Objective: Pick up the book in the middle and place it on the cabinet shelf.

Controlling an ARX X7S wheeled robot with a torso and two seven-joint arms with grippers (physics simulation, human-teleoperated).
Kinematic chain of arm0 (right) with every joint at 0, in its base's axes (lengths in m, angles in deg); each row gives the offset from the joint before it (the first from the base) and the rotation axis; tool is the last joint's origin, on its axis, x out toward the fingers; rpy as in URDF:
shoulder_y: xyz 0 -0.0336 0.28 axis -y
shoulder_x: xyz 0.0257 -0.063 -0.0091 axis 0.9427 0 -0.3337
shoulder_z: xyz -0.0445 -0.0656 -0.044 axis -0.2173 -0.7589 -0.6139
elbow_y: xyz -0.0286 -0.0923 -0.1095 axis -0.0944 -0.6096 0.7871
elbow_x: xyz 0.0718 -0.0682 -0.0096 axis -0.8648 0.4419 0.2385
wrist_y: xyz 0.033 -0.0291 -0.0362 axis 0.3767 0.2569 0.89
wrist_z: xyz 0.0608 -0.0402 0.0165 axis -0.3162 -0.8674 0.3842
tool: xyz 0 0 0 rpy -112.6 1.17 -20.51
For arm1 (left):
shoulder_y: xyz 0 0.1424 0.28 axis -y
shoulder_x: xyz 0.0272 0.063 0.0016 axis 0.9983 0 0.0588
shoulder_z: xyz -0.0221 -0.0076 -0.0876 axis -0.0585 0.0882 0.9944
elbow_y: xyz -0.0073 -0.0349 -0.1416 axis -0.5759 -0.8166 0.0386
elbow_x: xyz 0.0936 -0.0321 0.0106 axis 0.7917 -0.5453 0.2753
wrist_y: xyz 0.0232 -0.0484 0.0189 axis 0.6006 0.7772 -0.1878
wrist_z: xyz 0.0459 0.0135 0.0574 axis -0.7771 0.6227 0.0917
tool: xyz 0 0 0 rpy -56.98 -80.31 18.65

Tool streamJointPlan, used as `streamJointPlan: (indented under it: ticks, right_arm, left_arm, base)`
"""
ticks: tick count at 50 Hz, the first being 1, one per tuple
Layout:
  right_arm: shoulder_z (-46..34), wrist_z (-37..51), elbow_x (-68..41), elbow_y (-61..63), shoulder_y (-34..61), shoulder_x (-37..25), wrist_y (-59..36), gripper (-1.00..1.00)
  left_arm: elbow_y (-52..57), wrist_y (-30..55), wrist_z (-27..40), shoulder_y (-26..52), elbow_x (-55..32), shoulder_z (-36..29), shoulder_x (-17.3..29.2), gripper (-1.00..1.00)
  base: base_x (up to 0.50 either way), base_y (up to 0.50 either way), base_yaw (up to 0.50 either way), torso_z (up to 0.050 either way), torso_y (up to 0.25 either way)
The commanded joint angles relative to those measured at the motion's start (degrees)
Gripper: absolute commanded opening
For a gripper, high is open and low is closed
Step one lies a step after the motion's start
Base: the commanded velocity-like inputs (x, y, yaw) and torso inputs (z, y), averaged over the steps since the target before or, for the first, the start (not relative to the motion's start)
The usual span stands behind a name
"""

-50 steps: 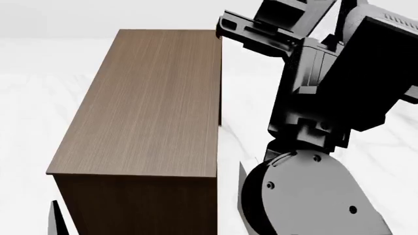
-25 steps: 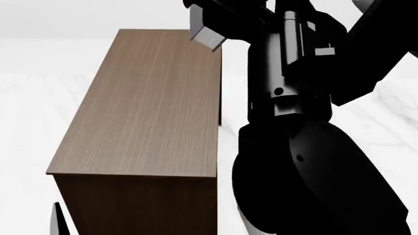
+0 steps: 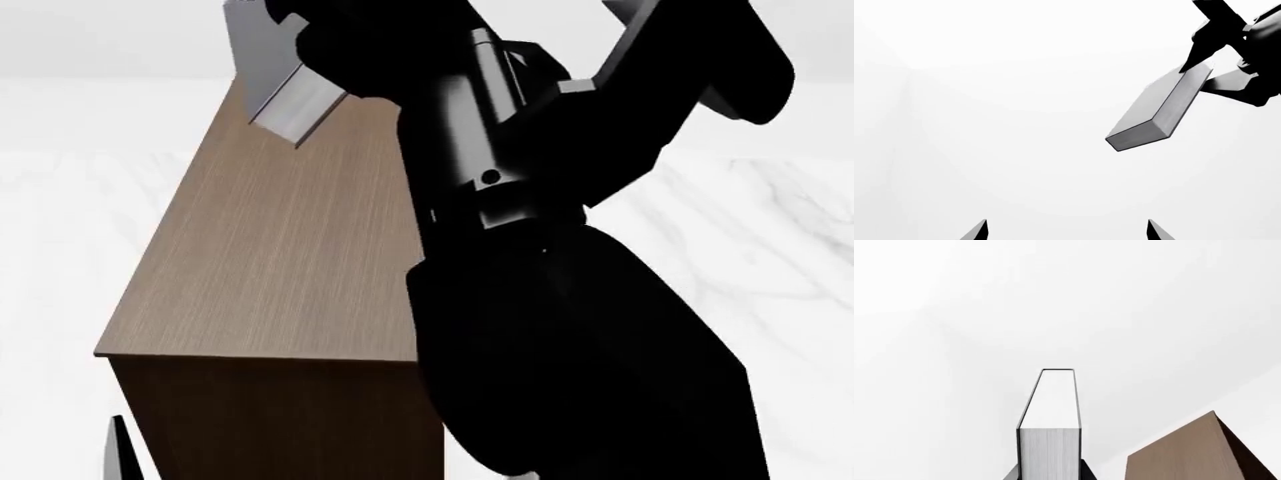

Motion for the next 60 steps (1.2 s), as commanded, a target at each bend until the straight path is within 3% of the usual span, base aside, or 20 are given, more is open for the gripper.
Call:
streamJointPlan:
  ticks: [1, 31, 60]
  right_arm:
    - [-2.45, 1.22, -6.84, -0.63, 1.63, 0.79, 4.91, -1.00]
    - [-12.31, 1.80, -12.73, -10.58, 8.54, 0.58, 17.84, -1.00]
    - [-18.34, -1.92, -11.71, -18.24, 10.37, -0.57, 26.36, -1.00]
  left_arm:
    - [0.06, 0.19, 0.25, 0.10, -0.20, -0.05, 0.16, 1.00]
    - [-0.13, 0.09, 0.74, 0.27, -0.32, -0.54, 0.53, 1.00]
    - [0.06, 0.11, 1.03, 0.28, -0.42, -1.08, 1.02, 1.00]
  base:
    - [0.00, 0.00, 0.00, 0.000, 0.000]
    - [0.00, 0.00, 0.00, 0.000, 0.001]
    - [0.00, 0.00, 0.00, 0.000, 0.001]
